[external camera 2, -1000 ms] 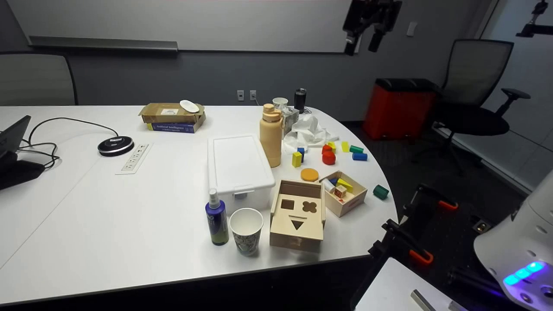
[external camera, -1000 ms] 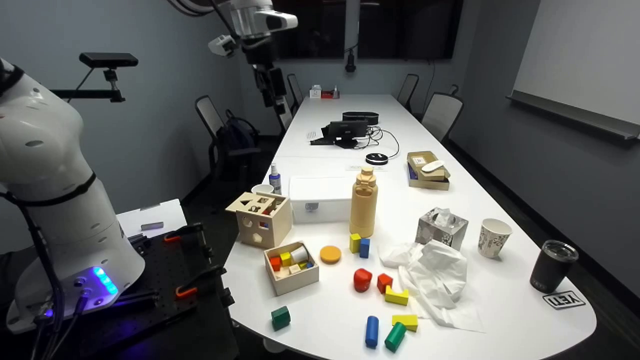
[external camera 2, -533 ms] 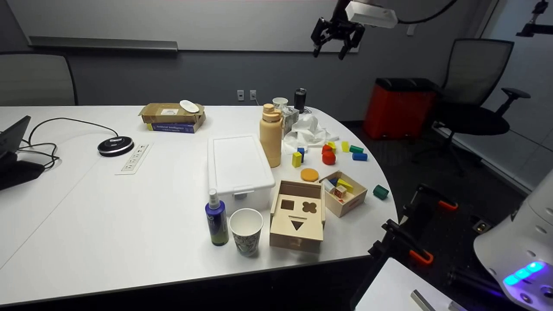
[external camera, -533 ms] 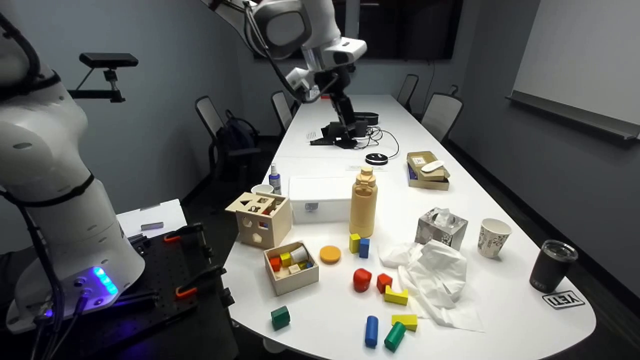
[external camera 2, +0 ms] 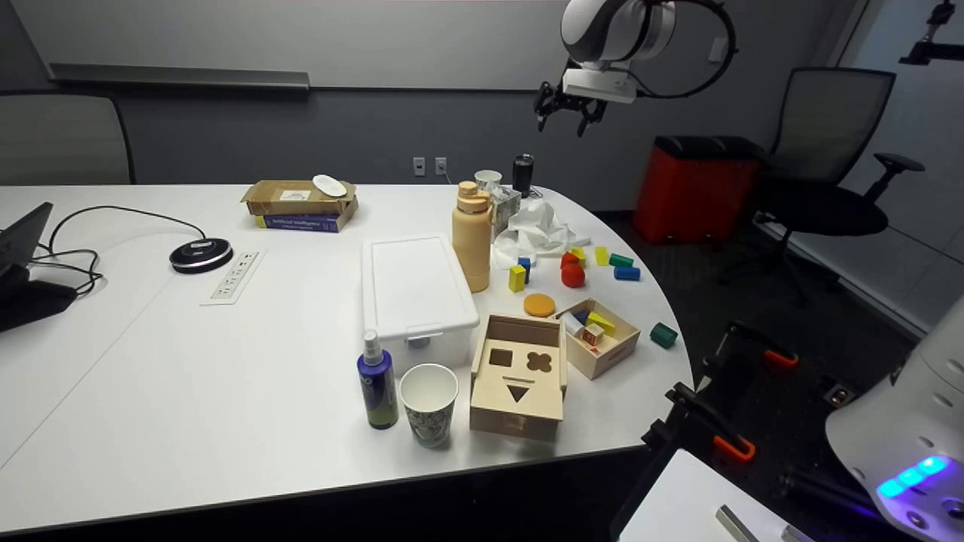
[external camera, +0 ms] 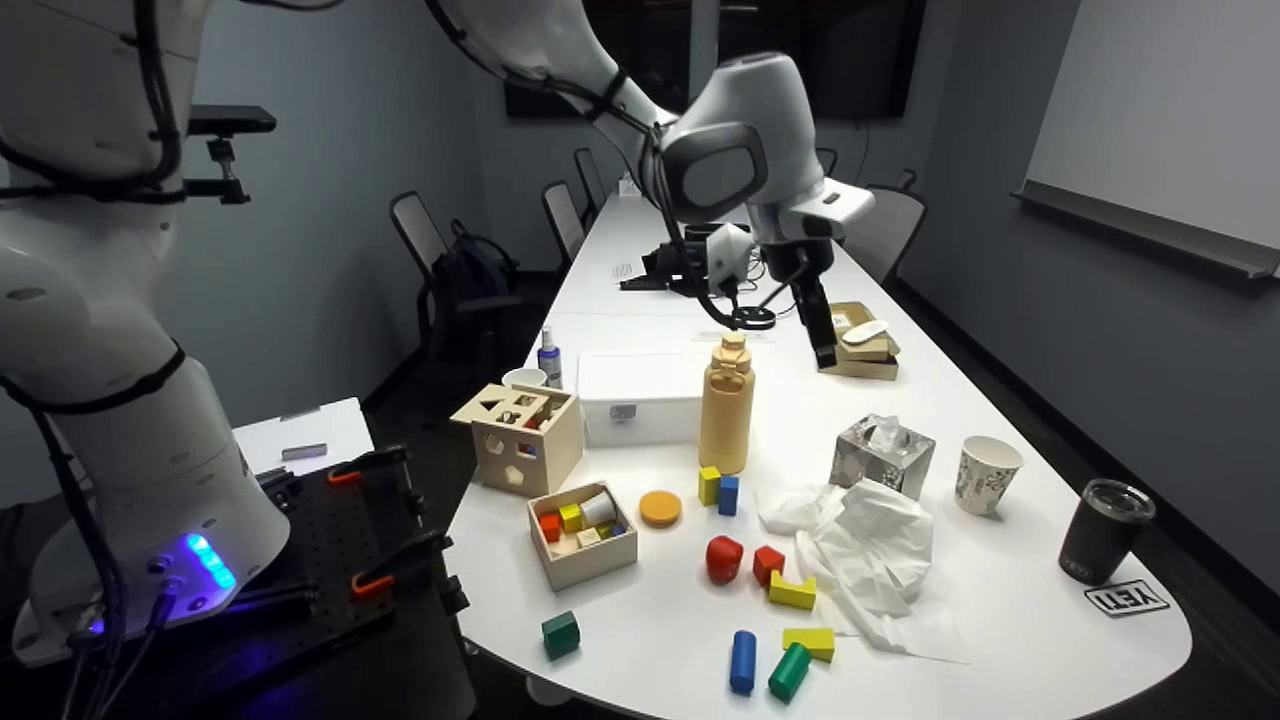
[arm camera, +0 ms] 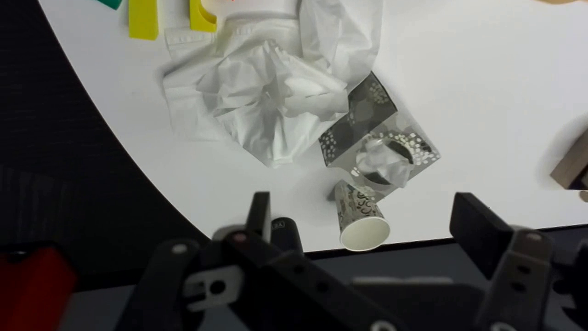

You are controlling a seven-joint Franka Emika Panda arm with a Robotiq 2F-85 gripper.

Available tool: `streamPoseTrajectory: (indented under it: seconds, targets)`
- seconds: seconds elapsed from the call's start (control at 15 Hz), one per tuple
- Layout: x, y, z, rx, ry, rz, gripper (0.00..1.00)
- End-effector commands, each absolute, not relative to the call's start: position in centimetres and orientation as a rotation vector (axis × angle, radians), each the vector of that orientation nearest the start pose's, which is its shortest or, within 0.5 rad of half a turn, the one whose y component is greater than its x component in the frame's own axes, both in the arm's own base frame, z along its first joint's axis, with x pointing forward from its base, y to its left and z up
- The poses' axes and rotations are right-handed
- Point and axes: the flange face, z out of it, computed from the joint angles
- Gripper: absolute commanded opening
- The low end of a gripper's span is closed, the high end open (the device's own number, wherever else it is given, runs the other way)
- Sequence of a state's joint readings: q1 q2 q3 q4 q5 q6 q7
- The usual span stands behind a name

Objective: Use the napkin to wipe the shape sorter and close the lid of the shape sorter

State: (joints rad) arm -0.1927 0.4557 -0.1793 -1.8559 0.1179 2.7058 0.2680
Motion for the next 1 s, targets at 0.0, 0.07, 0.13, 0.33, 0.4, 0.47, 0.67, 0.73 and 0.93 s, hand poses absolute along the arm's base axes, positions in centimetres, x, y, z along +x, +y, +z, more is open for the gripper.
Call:
streamPoseTrajectory:
  seconds: [0.0,0.07,0.13,0.33,0.4,0.47,0.67,0.73,0.93]
  targets:
    - [67.6,-27.4,27.2,-2.891,1.148,-0.625,1.0]
    - [68.3,-28.2,25.7,-2.895,1.158,-0.619,1.0]
    - [69.0,-29.0,24.2,-2.901,1.167,-0.61,1.0]
    - [70.5,-30.9,19.4,-2.92,1.188,-0.576,1.0]
    - [70.9,-31.3,17.9,-2.927,1.191,-0.565,1.0]
    - [71.2,-31.7,16.3,-2.933,1.192,-0.551,1.0]
    - [71.9,-32.3,12.0,-2.95,1.185,-0.508,1.0]
    - [72.0,-32.4,10.7,-2.956,1.183,-0.495,1.0]
    - [72.6,-32.7,7.8,-2.959,1.188,-0.475,0.9]
